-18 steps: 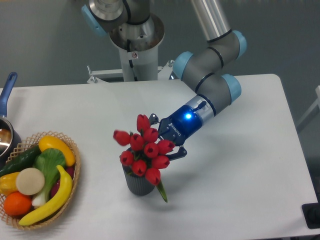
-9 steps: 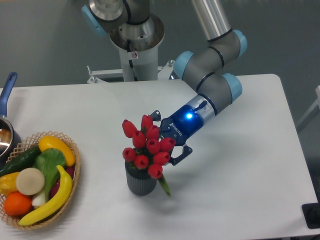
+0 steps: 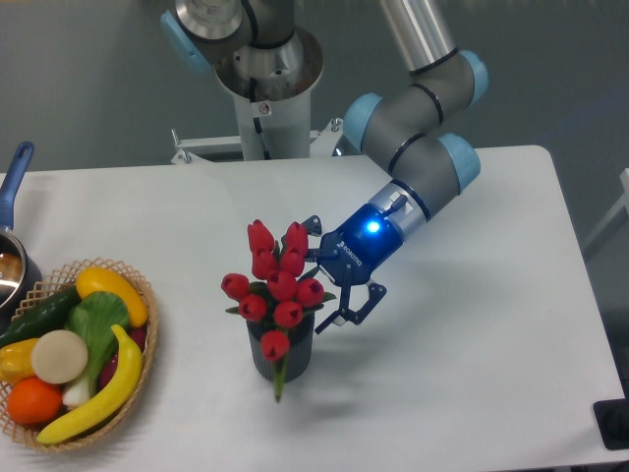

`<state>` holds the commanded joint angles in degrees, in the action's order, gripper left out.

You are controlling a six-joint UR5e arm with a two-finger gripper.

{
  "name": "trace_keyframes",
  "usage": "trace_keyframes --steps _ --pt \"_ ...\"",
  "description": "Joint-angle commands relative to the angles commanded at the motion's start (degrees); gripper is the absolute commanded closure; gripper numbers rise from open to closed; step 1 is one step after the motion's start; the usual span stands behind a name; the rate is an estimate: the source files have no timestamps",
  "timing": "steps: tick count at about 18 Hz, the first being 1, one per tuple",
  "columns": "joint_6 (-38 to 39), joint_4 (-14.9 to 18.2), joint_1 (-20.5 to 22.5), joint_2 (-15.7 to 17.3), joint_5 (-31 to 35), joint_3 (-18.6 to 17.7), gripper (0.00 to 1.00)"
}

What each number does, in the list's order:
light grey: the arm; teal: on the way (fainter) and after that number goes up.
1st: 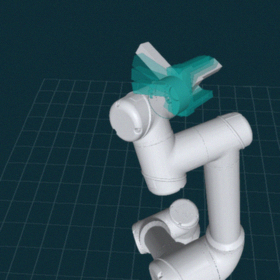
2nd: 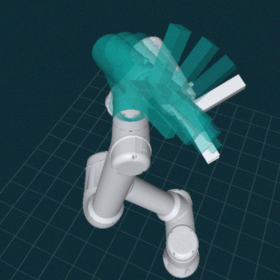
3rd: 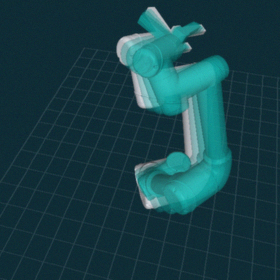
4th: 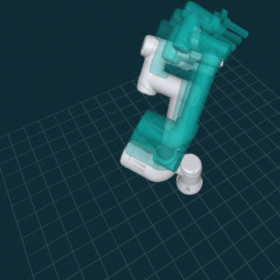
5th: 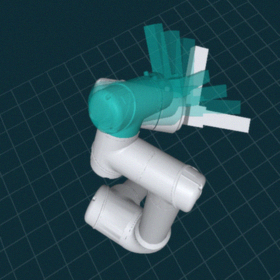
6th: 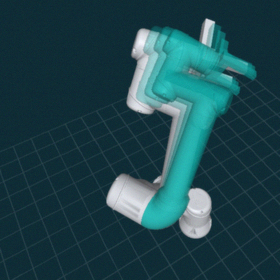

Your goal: Insert the flowers into the vase

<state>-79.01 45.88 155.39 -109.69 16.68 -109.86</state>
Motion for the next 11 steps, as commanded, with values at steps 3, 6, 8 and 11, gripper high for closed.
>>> trace_keyframes --steps 3,6,8,11 --pt "0.0 0.0 0.1 2.2 6.1 -0.5 0.00" --pt "0.0 0.0 0.0 4.4 9.9 -1.0 0.00" --pt "-0.3 0.0 0.1 5.5 13.3 -1.7 0.00" --pt "-0.4 0.1 0.3 7.4 18.5 -1.8 0.00"
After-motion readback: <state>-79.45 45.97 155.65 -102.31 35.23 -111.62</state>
